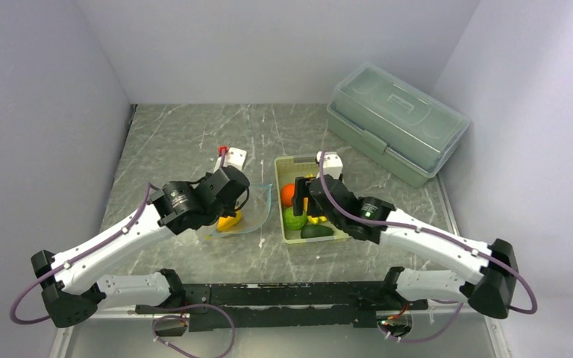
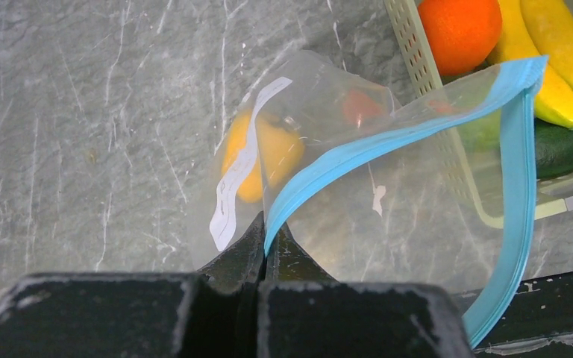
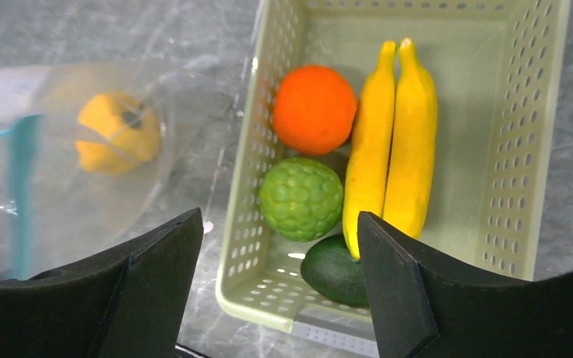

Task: Place the food in the zip-top bag and seal the zipper
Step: Pick up the fake fruit from the bin.

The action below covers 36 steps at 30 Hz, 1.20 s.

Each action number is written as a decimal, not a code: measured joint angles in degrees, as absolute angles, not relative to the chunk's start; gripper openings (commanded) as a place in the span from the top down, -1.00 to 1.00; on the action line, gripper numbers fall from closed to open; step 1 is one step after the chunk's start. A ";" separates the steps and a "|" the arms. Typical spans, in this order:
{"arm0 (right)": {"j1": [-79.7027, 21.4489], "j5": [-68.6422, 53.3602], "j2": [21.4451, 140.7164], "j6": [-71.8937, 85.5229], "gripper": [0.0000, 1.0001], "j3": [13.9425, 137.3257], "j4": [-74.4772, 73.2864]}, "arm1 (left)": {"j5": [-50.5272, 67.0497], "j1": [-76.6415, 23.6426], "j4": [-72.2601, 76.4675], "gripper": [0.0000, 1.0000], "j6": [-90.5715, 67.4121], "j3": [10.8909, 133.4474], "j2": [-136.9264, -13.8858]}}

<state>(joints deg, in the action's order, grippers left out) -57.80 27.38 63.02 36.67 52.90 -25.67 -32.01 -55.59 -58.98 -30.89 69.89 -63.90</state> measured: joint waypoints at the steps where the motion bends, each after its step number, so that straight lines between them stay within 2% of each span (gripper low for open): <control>1: -57.01 26.06 64.23 36.60 -0.59 52.49 -25.41 | -32.12 -55.57 -59.11 1.00 -30.89 69.89 -63.75; 15: -53.80 17.43 77.54 36.40 -0.55 51.57 -21.26 | -32.84 -55.57 -59.46 1.00 -30.70 69.89 -63.53; 26: -52.14 15.75 81.82 36.14 -0.44 50.83 -19.22 | -32.88 -55.59 -59.51 0.99 -30.65 69.89 -63.11; 36: -52.10 14.33 85.69 35.09 -0.44 50.83 -18.74 | -32.88 -55.57 -59.44 0.99 -30.68 69.73 -63.16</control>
<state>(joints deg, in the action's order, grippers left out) -52.10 14.33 85.69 35.09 50.83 -18.74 -32.88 -55.57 -59.44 -30.68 69.73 -63.16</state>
